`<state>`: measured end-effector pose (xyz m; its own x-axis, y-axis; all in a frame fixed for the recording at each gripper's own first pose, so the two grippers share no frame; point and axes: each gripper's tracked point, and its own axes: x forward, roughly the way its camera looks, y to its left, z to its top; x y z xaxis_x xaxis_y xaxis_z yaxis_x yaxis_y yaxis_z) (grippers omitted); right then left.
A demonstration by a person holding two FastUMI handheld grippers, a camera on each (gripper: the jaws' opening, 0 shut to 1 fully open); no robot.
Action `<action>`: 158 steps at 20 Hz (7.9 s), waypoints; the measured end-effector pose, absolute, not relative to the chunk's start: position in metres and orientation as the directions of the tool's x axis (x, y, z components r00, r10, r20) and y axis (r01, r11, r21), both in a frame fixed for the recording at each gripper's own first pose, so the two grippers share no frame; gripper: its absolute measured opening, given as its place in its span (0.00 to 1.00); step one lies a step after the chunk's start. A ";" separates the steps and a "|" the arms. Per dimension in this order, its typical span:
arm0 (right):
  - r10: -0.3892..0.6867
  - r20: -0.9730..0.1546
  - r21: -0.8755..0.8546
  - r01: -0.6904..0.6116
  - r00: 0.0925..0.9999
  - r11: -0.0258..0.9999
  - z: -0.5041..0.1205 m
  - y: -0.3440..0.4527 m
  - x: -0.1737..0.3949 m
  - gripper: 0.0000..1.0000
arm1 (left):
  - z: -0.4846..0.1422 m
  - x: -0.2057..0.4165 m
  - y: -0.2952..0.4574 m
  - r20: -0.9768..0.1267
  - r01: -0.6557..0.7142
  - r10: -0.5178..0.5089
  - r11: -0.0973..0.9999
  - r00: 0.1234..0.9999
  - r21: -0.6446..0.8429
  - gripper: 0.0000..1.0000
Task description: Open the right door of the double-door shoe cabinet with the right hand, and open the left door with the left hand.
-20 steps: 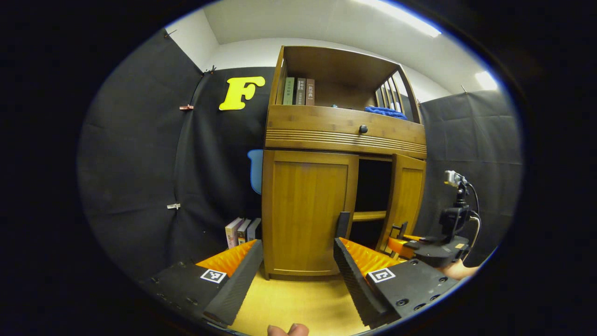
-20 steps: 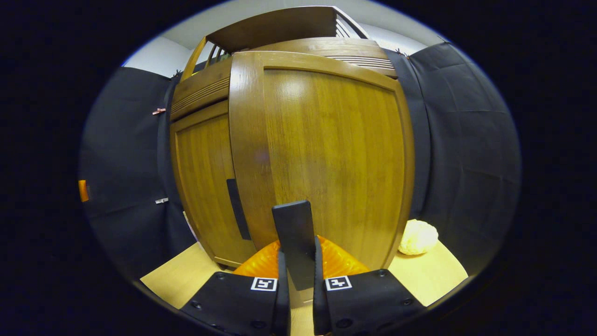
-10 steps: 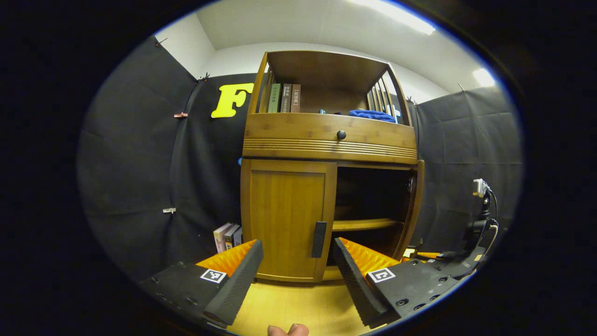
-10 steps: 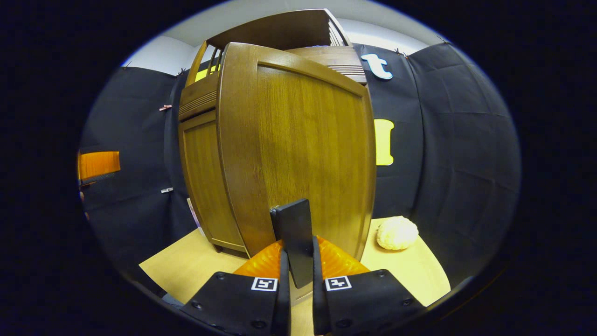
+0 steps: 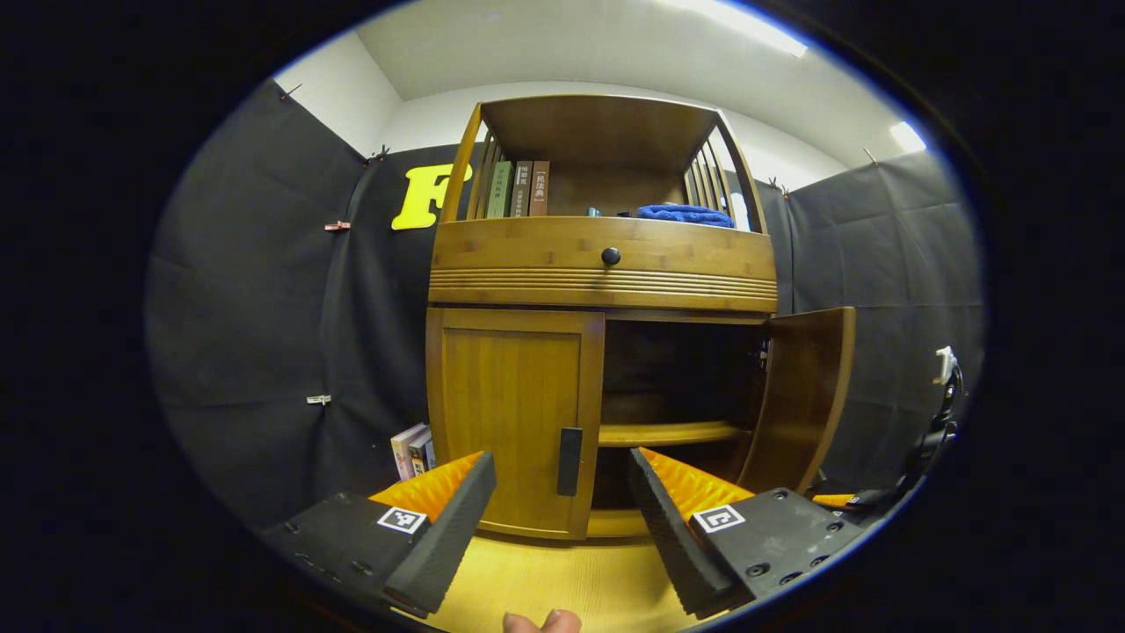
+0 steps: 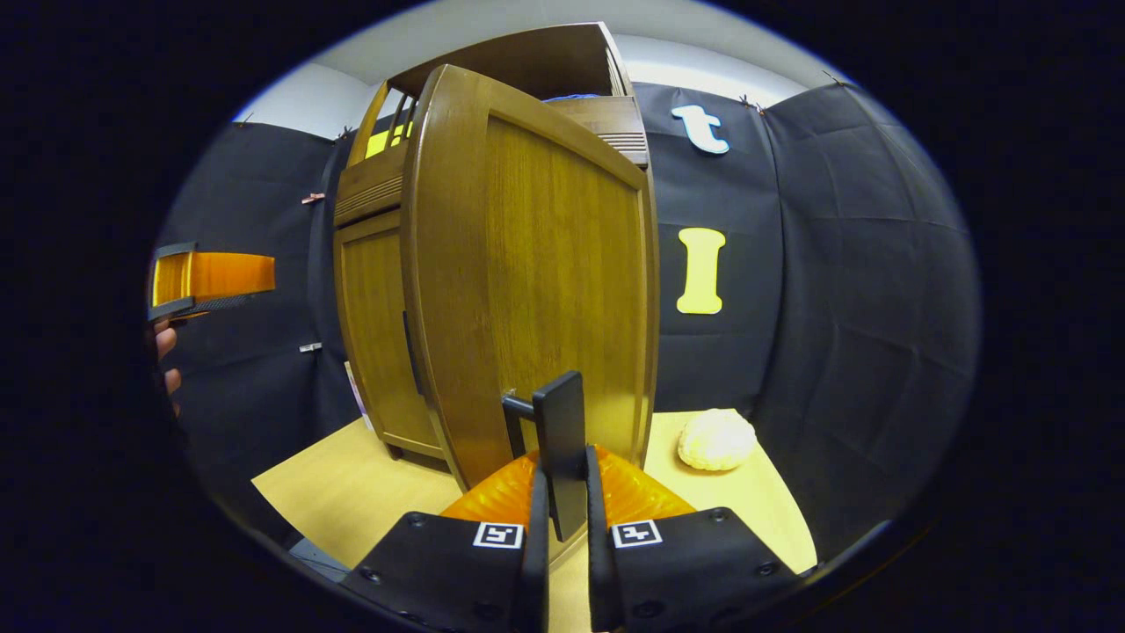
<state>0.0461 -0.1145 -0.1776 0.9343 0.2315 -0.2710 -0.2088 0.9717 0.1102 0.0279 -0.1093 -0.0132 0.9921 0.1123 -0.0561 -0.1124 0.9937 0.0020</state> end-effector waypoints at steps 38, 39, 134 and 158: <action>-0.285 -0.191 0.012 0.292 0.939 0.956 -0.112 -0.300 -0.022 0.98 | -0.142 0.227 -0.084 -0.279 -0.001 0.010 1.000 0.960 0.030 0.77; -0.298 -0.196 0.009 0.306 0.934 0.952 -0.112 -0.302 -0.026 0.98 | -0.148 0.232 -0.082 -0.279 0.001 0.009 0.999 0.960 0.036 0.74; 0.202 -0.085 0.061 -0.197 0.976 0.978 -0.084 -0.003 0.001 0.96 | -0.066 -0.048 0.097 -0.092 -0.128 0.128 0.992 0.988 0.007 0.97; 0.222 -0.017 0.081 -0.220 0.975 0.972 -0.070 -0.070 -0.019 0.97 | -0.037 -0.035 -0.038 -0.064 -0.093 0.094 0.996 0.993 0.017 0.93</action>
